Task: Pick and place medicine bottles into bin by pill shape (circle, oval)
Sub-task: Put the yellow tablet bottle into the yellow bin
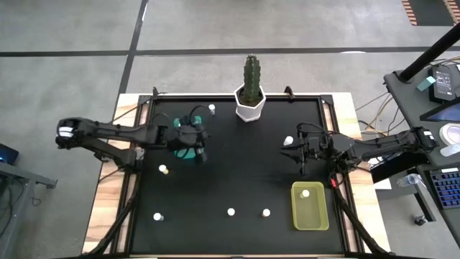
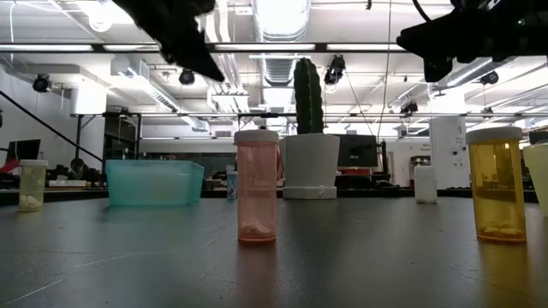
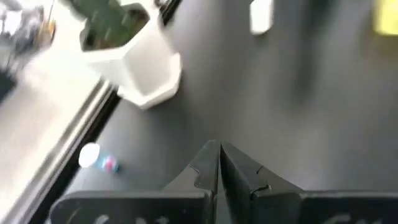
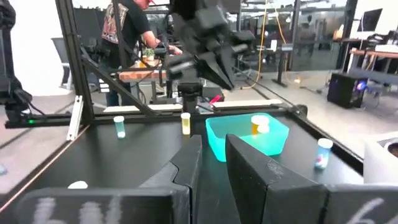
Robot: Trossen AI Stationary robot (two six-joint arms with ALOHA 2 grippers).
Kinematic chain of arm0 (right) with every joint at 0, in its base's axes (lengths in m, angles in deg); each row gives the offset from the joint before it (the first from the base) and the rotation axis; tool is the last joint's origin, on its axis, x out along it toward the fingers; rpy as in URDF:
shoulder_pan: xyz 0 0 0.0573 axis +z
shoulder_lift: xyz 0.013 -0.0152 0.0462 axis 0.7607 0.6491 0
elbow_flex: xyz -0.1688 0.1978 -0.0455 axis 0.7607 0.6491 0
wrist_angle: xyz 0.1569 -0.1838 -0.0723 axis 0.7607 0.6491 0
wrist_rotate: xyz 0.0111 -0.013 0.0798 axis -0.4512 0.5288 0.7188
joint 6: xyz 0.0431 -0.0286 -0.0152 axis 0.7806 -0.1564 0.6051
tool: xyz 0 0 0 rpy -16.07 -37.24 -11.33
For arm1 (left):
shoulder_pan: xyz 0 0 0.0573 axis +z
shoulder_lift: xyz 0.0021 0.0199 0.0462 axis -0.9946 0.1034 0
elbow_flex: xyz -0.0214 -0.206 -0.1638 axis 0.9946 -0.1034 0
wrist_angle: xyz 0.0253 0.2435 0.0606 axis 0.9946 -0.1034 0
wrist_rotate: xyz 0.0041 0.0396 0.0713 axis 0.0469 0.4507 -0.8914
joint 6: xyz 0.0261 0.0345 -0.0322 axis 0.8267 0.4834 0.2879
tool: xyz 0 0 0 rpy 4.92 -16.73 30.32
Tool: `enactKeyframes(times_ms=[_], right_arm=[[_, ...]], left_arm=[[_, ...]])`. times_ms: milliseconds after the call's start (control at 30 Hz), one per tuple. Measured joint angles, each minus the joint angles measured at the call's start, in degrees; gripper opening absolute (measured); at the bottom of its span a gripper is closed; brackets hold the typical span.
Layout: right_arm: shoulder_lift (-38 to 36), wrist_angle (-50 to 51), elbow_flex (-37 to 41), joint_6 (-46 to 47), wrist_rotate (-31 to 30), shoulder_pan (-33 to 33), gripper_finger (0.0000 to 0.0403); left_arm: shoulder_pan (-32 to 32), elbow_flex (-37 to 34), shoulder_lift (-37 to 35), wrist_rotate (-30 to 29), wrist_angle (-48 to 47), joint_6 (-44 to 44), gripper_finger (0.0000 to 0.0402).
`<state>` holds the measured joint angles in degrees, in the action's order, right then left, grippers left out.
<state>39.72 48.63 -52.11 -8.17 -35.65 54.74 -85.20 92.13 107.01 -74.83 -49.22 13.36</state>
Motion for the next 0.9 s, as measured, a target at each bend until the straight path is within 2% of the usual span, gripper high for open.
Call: enactKeyframes(times_ms=[67, 267, 400, 633, 900], right_arm=[[0.0, 0.2, 0.0, 2.0, -0.4, 0.0, 0.0063], [0.2, 0.7, 0.0, 9.6, -7.4, 0.0, 0.0063], [1.1, 3.2, -1.1, 13.0, -7.6, 0.0, 0.0063], [5.6, 18.4, -9.3, 17.5, -9.1, 0.0, 0.0063], [13.0, 33.0, -19.5, 18.6, -9.0, 0.0, 0.0063]], left_arm=[[-1.7, -0.2, -0.7, 0.0, 1.8, 2.9, 0.0001], [-4.3, -0.6, -1.4, 0.1, 5.8, 12.1, 0.0001], [-4.2, -0.7, -1.4, 0.1, 8.2, 17.7, 0.0001], [-4.1, -0.9, -1.4, 1.9, 12.0, 24.3, 0.0001], [-4.1, -3.3, -1.7, 3.7, 11.8, 24.6, 0.0001]])
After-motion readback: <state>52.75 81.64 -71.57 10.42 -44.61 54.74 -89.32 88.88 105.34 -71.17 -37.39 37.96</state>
